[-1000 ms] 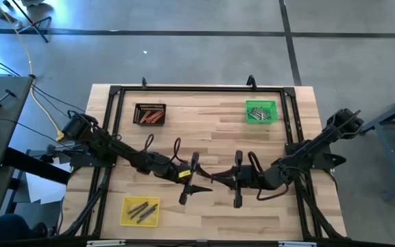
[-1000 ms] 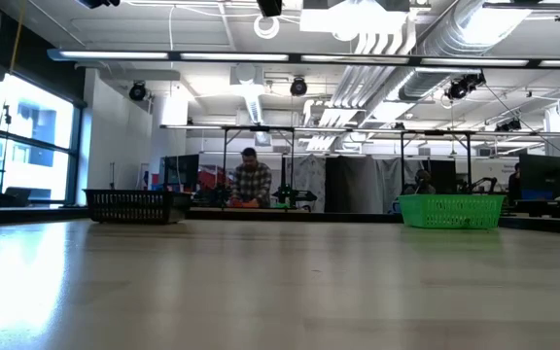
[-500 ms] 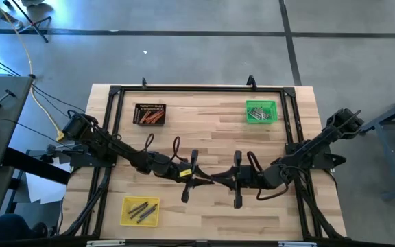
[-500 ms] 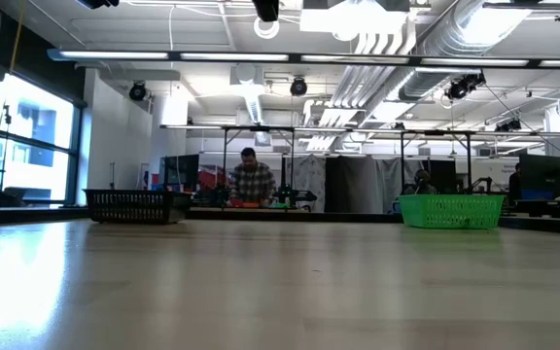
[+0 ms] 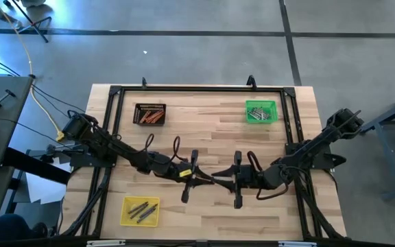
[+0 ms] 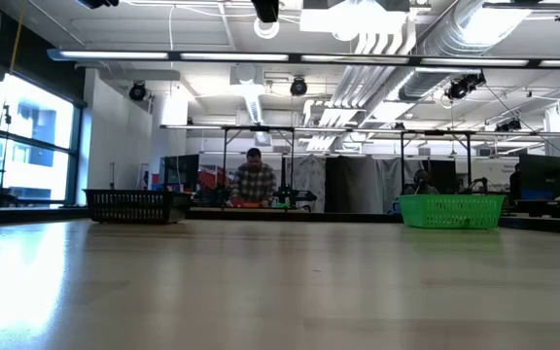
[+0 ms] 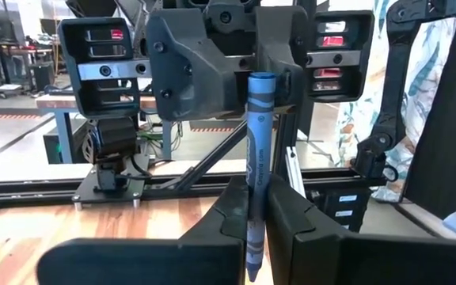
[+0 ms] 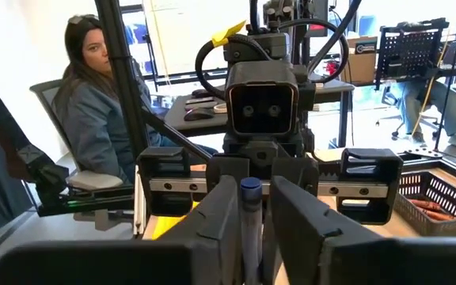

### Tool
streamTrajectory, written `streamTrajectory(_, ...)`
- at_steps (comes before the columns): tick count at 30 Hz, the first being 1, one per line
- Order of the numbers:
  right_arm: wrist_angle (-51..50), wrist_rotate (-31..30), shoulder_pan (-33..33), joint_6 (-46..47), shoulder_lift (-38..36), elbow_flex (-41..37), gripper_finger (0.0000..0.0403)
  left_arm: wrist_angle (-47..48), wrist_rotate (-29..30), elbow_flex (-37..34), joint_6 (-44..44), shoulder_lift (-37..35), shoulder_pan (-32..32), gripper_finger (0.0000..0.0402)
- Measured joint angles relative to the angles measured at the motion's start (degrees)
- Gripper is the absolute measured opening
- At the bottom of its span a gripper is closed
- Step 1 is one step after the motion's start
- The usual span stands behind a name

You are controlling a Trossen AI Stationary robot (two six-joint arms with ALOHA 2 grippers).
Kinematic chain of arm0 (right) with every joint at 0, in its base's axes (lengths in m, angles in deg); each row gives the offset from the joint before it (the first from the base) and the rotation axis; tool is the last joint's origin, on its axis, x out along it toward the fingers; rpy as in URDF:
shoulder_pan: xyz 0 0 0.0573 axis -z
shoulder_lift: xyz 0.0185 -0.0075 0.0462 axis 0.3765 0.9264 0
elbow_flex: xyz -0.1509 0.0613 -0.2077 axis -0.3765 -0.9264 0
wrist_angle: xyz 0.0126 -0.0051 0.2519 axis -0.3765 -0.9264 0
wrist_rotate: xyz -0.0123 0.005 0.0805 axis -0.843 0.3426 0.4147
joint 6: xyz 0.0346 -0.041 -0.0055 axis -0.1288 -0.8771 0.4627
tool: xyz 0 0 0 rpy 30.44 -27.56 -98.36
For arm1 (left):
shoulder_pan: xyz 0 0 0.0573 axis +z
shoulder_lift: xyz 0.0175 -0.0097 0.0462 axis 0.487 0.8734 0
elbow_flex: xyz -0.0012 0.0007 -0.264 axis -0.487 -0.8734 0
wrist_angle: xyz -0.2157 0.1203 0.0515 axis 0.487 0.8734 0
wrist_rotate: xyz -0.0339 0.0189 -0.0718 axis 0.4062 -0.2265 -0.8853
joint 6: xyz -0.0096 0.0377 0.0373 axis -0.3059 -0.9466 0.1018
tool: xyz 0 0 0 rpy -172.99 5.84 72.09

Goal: Sort crayons
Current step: Put the blue crayon into the yellow bin

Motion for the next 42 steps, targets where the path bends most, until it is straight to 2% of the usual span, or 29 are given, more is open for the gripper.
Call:
streamTrajectory(6, -2.9, -0.4, -1.0, -5.3, -1.7, 0.0, 0.0106, 2.8, 0.9, 0.0, 0.9, -0.3, -0.9, 0.0001)
streamTrajectory(11, -9.3, -3.7, -3.9, -4.2, -5.8, 0.0, 0.0109, 13.6, 3.1, 0.0, 8.6, -0.5, -3.2, 0.0001)
streamTrajectory(19, -23.6, -3.7, -8.5, 11.5, -8.0, 0.0, 0.011, 43.0, 2.9, 0.0, 33.2, -9.4, -11.9, 0.0001)
streamTrajectory(22, -28.7, -3.7, -9.5, 17.6, -8.0, 0.0, 0.011, 54.3, 0.2, 0.0, 45.7, -14.0, -16.9, 0.0001)
streamTrajectory(27, -34.3, -3.7, -9.9, 24.0, -7.9, 0.0, 0.011, 64.3, 0.9, 0.0, 62.0, -17.6, -26.9, 0.0001)
streamTrajectory(33, -35.0, -3.7, -9.8, 25.1, -7.9, 0.0, 0.011, 76.2, 1.5, 0.0, 79.3, -15.9, -34.5, 0.0001)
streamTrajectory(37, -35.0, -4.0, -9.7, 25.0, -7.9, 0.0, 0.011, 82.2, 0.3, 0.0, 83.1, -14.0, -35.3, 0.0004)
streamTrajectory(42, -35.0, -5.4, -9.7, 25.0, -7.9, 0.0, 0.011, 82.3, -1.9, 0.0, 83.8, -12.1, -34.7, 0.0022)
